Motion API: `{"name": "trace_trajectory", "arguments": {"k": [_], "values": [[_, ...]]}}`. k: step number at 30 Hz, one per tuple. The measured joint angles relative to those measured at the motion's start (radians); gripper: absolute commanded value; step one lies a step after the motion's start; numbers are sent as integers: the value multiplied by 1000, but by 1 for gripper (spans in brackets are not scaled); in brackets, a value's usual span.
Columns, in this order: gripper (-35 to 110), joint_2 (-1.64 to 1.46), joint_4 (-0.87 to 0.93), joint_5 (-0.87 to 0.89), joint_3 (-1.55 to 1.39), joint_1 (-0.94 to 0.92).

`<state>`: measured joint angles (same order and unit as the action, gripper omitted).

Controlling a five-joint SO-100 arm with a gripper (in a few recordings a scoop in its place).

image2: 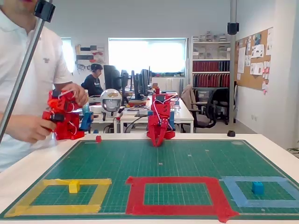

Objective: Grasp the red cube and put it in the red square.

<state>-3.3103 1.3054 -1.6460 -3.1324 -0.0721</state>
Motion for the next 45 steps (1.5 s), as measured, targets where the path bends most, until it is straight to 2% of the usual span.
{"name": "trace_trajectory", "arguments": {"k": [4,11,18,25,35,39,45], "values": [[0,192,-34,0,207,0],[0,802,-43,0,847,-54],[0,1355,-43,-3,1434,-250],[0,1717,-43,-57,1787,-520],[1,1813,-43,-86,1881,-931],[1,1749,-43,-114,1738,-1094],[0,1474,-43,-196,1408,-1347]]}}
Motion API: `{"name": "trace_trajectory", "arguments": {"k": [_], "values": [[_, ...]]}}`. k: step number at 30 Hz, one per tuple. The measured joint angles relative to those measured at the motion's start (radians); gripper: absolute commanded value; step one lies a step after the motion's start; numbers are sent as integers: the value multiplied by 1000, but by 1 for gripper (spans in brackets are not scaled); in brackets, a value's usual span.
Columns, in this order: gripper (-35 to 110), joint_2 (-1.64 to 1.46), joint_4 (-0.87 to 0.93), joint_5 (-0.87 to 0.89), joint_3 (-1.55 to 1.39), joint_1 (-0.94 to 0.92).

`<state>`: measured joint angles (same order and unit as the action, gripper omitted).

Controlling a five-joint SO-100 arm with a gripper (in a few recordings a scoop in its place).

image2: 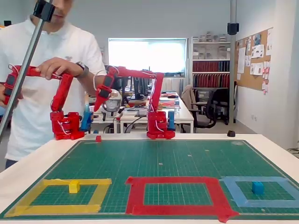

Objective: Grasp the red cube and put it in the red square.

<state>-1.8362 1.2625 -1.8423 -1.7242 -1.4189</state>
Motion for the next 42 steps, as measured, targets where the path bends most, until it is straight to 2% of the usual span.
{"name": "trace_trajectory", "arguments": {"k": [6,10,14,19,21,29,36,42], "values": [[0,-92,0,-21,-166,-97],[0,-80,0,-150,-233,-100],[0,-37,0,-407,-264,-123],[0,101,-3,-841,-207,-110],[0,166,-3,-934,-158,-74],[0,364,-11,-1022,28,94],[0,331,-8,-1101,26,146],[0,224,121,-1127,26,173]]}}
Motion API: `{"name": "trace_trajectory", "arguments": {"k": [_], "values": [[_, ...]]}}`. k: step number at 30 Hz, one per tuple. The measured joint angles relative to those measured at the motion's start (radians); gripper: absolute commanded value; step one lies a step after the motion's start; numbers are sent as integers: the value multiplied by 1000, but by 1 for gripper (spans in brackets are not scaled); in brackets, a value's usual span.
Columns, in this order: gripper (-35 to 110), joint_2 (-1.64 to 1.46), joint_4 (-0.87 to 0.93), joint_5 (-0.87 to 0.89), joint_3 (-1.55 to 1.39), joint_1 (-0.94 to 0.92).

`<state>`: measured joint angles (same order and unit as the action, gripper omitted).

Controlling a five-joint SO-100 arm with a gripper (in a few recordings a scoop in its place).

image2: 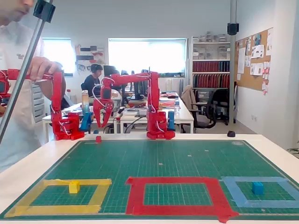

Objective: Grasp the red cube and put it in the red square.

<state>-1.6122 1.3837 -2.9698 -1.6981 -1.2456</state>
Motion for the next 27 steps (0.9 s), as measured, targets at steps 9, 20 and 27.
{"name": "trace_trajectory", "arguments": {"k": [9,20,27], "values": [[0,-3,11,0,0,8],[0,74,11,0,-5,8],[0,101,11,0,-2,5]]}}
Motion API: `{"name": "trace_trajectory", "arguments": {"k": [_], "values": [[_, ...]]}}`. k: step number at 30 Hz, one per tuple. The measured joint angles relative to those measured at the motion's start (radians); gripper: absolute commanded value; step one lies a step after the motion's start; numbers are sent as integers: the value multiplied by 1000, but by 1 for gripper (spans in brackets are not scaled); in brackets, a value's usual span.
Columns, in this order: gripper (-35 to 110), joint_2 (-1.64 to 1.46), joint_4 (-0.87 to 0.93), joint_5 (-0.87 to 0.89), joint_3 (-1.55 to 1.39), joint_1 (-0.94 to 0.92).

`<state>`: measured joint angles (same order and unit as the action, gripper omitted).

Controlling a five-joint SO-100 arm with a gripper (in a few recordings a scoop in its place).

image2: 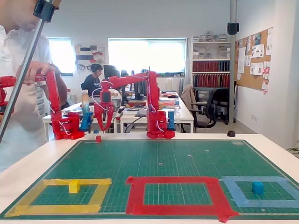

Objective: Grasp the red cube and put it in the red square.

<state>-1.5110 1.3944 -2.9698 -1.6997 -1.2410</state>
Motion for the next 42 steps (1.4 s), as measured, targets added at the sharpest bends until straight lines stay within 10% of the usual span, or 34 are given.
{"name": "trace_trajectory", "arguments": {"k": [42], "values": [[13,147,-124,-3,80,-74]]}}
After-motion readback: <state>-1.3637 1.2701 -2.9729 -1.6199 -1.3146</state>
